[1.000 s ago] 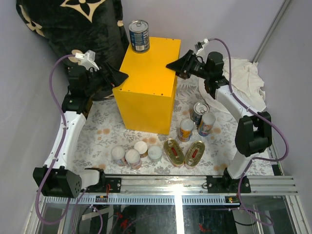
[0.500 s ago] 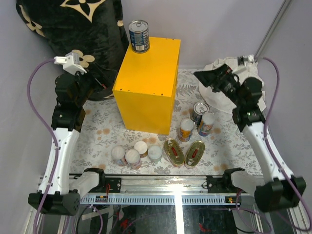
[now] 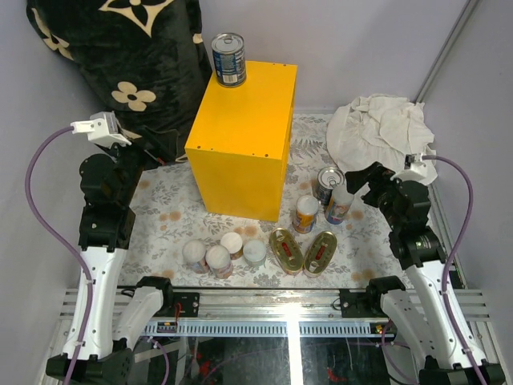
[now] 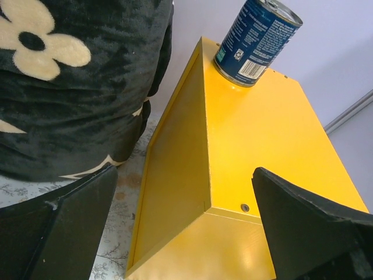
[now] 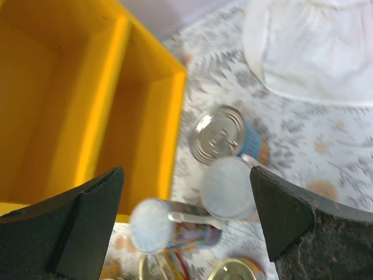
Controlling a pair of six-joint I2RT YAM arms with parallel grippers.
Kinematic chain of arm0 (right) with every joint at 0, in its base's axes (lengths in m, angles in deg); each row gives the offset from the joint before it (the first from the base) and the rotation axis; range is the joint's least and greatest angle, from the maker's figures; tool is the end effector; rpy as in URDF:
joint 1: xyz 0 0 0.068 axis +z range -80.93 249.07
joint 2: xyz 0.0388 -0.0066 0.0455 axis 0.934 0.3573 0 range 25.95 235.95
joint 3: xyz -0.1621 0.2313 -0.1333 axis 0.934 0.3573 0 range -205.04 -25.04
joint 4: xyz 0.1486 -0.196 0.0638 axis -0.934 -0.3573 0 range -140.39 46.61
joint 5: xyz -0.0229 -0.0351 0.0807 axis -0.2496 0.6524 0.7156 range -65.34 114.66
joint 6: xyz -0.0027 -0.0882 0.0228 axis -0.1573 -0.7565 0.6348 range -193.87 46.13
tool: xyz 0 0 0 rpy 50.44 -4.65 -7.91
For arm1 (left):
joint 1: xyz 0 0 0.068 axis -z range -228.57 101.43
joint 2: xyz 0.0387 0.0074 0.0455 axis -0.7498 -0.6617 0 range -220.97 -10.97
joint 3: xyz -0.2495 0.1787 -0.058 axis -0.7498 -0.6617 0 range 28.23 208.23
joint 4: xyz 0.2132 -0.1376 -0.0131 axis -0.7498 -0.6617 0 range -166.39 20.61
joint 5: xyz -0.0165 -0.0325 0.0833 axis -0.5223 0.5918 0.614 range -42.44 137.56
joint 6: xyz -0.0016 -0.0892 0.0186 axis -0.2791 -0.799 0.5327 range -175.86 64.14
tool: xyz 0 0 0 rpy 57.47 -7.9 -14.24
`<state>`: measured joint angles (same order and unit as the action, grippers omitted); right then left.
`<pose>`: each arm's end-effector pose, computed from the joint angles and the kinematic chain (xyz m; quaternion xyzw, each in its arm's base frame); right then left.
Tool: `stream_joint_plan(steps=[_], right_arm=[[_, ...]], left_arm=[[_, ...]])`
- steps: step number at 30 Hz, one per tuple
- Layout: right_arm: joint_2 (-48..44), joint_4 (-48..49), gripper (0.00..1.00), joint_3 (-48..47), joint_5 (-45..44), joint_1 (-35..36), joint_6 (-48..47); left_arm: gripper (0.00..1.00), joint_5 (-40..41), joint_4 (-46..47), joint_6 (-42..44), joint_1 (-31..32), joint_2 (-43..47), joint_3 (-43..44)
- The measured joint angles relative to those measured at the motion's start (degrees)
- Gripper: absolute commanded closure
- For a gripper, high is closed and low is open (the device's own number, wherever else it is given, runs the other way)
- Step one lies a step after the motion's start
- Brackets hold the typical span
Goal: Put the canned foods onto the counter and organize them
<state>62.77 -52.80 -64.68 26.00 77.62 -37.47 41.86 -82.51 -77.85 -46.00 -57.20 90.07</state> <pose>0.1625 0.0263 0.3499 0.1720 0.7265 0.2624 0.6114 0.1761 -0.0160 0.4617 -0.0811 0.6870 -0.1870 0.6975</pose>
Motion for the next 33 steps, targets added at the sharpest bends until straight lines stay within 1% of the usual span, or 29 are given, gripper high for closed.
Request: stream_joint_plan(steps=[5,9,13,15,18,22,28,31,33], right_arm=[[2.9,-5.9,0.02,1.5,-3.1,1.2,-3.7],[5.6,-8.5,0.01,2.4,-7.0,6.4,-7.6],[8.3,-7.9,0.01,2.4,-9.8,11.0,-10.1],[11.3,-7.9,0.01,2.4,-11.5,12.6,-10.9],[14.6,-7.8,0.01,2.5,-13.2,13.2,-11.3],[16.5,-6.4,0.02,2.9,-15.0,13.2,-11.5],[21.4,-1.6,0.11,3.3,-15.2,13.2,-11.8],[23.3,-0.1,0.23,3.9,-15.3,13.2,-11.8],[24.1,0.3,0.33,4.0,-15.5,13.3,-12.0]], left_arm=[[0.00,0.2,-0.1,0.8,0.0,-0.9,-0.2],[0.00,-0.4,-0.3,1.0,0.0,-2.3,-1.2],[0.00,-1.8,-0.2,1.0,0.0,-4.0,-1.2],[0.00,-2.5,-0.2,1.0,0.0,-5.0,-1.1],[0.00,-3.5,-0.3,1.0,0.0,-6.4,-1.0],[0.00,-4.3,-0.6,1.0,0.0,-7.4,-0.7],[0.00,-4.4,-0.6,1.2,0.0,-8.2,0.1],[0.00,-4.3,-0.6,1.6,0.0,-8.3,0.5],[0.00,-4.3,-0.6,2.1,0.0,-8.6,0.8]])
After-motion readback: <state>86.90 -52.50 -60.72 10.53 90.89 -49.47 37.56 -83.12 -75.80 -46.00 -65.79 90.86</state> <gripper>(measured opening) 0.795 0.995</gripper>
